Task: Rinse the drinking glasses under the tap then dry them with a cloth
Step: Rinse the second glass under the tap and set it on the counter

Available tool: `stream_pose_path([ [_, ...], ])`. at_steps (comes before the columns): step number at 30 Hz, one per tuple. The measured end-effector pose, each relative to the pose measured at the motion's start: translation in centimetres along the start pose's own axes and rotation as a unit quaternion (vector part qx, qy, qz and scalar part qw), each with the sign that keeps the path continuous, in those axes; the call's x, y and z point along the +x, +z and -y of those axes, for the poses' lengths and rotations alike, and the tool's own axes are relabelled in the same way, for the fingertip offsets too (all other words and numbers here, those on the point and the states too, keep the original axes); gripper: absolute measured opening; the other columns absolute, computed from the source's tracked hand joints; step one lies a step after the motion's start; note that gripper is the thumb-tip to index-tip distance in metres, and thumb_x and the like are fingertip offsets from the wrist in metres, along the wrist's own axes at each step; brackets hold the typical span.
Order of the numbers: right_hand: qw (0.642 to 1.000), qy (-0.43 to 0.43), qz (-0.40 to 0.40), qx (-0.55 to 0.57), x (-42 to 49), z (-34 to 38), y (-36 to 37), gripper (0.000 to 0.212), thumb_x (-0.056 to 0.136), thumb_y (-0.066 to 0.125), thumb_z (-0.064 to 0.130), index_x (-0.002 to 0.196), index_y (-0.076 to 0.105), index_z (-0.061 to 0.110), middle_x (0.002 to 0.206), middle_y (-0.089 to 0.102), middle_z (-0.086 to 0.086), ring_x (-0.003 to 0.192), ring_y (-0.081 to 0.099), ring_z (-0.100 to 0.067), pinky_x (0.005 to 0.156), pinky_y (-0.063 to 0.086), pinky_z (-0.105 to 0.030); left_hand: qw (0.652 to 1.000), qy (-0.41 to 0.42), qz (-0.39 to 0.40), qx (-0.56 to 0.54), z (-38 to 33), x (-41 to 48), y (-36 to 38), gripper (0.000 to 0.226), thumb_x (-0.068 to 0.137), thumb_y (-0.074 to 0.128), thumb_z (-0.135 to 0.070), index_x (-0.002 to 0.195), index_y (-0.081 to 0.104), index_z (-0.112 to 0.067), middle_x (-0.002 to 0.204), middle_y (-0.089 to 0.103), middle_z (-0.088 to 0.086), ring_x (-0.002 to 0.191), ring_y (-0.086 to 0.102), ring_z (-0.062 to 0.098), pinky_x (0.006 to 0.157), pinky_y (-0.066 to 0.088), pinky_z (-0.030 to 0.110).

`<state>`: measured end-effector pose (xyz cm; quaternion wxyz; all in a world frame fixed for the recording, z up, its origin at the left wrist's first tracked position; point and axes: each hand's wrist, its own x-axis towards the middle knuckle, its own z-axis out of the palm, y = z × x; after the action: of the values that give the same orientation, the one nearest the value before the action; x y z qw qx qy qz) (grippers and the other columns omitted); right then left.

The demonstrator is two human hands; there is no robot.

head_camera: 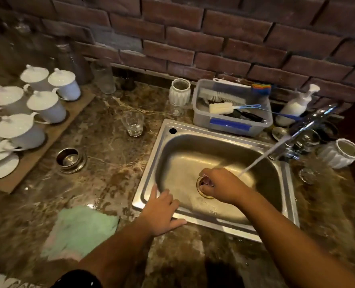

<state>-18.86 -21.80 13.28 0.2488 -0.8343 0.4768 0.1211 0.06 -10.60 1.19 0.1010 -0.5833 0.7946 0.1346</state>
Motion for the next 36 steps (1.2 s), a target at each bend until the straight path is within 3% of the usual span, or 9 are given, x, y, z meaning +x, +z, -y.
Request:
stream_pose_path([
  [5,0.997,-0.079,-0.013,-0.02,7.1,6.8,-1.4,0.058,0.091,0.066,0.039,0.143,0.047,0.021,0.138,0.057,-0.006,0.125,0.056,-0.023,0.101,0.048,-0.037,0.998,-0.029,-0.021,-0.05,3.3,-1.6,1.2,0.087,0.083,0.029,-0.089,0.125,0.068,-0.023,0.143,0.059,0.009,0.148,0.037,0.029,0.113,0.002,0.074],
  [9,0.993,-0.115,-0.011,-0.023,13.8,10.9,-3.0,0.078,0.086,0.071,0.041,0.15,0.034,0.016,0.146,0.041,-0.015,0.132,0.047,-0.032,0.107,0.043,-0.04,0.995,-0.032,-0.052,-0.077,3.5,-1.2,0.9,0.096,0.082,0.023,-0.09,0.137,0.057,-0.018,0.153,0.046,0.01,0.154,0.019,0.027,0.115,-0.005,0.073],
  [12,0.99,-0.136,-0.021,-0.04,18.7,13.1,-3.4,0.097,0.08,0.076,0.044,0.155,0.021,0.019,0.152,0.029,-0.019,0.137,0.039,-0.039,0.11,0.041,-0.045,0.992,-0.025,-0.09,-0.084,3.8,-1.0,1.9,0.088,0.083,0.033,-0.088,0.12,0.066,-0.016,0.137,0.06,0.012,0.147,0.037,0.031,0.115,0.006,0.074],
  [17,0.985,-0.152,-0.026,-0.078,25.1,15.8,-3.7,0.105,0.078,0.079,0.045,0.157,0.014,0.019,0.162,0.009,-0.021,0.146,0.022,-0.042,0.118,0.032,-0.045,0.983,-0.041,-0.114,-0.14,4.2,-0.6,1.6,0.073,0.073,0.043,-0.088,0.101,0.066,-0.024,0.125,0.064,0.005,0.143,0.042,0.027,0.114,0.011,0.074],
  [22,0.981,-0.161,0.019,-0.107,28.4,17.3,-4.4,0.106,0.079,0.079,0.039,0.157,0.011,0.021,0.159,0.017,-0.021,0.142,0.031,-0.044,0.109,0.038,-0.046,0.98,-0.025,-0.145,-0.134,4.2,-0.6,3.1,0.084,0.079,0.038,-0.088,0.108,0.068,-0.015,0.128,0.063,0.008,0.143,0.042,0.029,0.115,0.011,0.074],
  [29,0.975,-0.179,-0.015,-0.133,29.0,17.2,-4.0,0.087,0.078,0.078,0.034,0.15,0.031,0.021,0.14,0.038,-0.018,0.123,0.049,-0.042,0.091,0.049,-0.042,0.982,-0.022,-0.145,-0.122,4.3,-0.6,3.3,0.087,0.079,0.038,-0.089,0.114,0.068,-0.015,0.131,0.063,0.007,0.143,0.042,0.028,0.116,0.007,0.072],
  [36,0.981,-0.173,-0.039,-0.077,23.0,14.6,-4.4,0.084,0.076,0.08,0.037,0.147,0.037,0.021,0.14,0.042,-0.017,0.122,0.052,-0.035,0.099,0.05,-0.04,0.987,-0.038,-0.102,-0.115,4.6,-0.7,2.1,0.089,0.076,0.037,-0.09,0.124,0.063,-0.02,0.142,0.056,0.006,0.149,0.032,0.025,0.116,0.004,0.072],
])
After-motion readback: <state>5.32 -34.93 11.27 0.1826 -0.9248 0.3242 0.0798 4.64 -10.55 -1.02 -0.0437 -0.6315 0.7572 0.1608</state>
